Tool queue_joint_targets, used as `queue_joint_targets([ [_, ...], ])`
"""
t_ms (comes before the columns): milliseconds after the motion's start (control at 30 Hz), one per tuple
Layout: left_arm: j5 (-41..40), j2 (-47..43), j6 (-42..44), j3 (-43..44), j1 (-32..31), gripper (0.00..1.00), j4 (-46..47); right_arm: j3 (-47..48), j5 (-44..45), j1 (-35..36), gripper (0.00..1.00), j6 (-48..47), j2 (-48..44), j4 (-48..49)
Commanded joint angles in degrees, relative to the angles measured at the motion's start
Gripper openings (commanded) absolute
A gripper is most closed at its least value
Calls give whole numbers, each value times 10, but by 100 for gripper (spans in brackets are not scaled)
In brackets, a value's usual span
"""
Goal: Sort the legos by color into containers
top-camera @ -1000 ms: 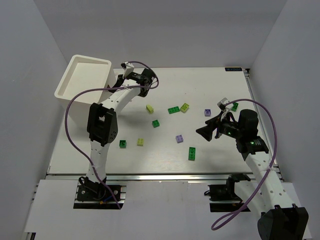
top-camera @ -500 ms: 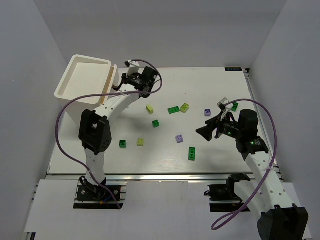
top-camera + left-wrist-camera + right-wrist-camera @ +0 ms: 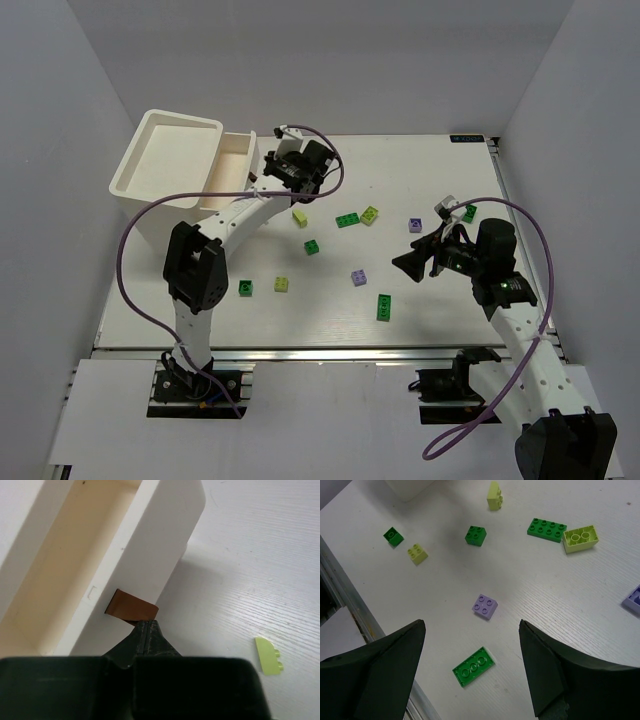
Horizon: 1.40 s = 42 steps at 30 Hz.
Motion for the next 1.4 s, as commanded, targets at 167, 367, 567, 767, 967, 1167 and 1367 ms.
queue_joint_targets([
  [167,70,-14,-19,17,-25,2,4,20,1,1,81,0,6,11],
  [367,143,-58,-10,-1,-20,70,19,20,-9,1,84,-11,11,7],
  [567,252,-142,53,-62,-20,83,99,22,-57,2,89,-66,11,-11],
  [767,454,-265,60,-194,-20,52,187,20,-117,1,89,-132,4,-37],
  [967,648,-424,17,-356,-25,31,264,-2,-160,2,63,-167,-14,-28],
  [1167,657,-508,-37,-489,-54,47,216,-4,-146,6,32,-174,4,-24],
  [1367,562,-582,-107,-578,-88,56,152,4,-102,11,59,-166,39,-23],
])
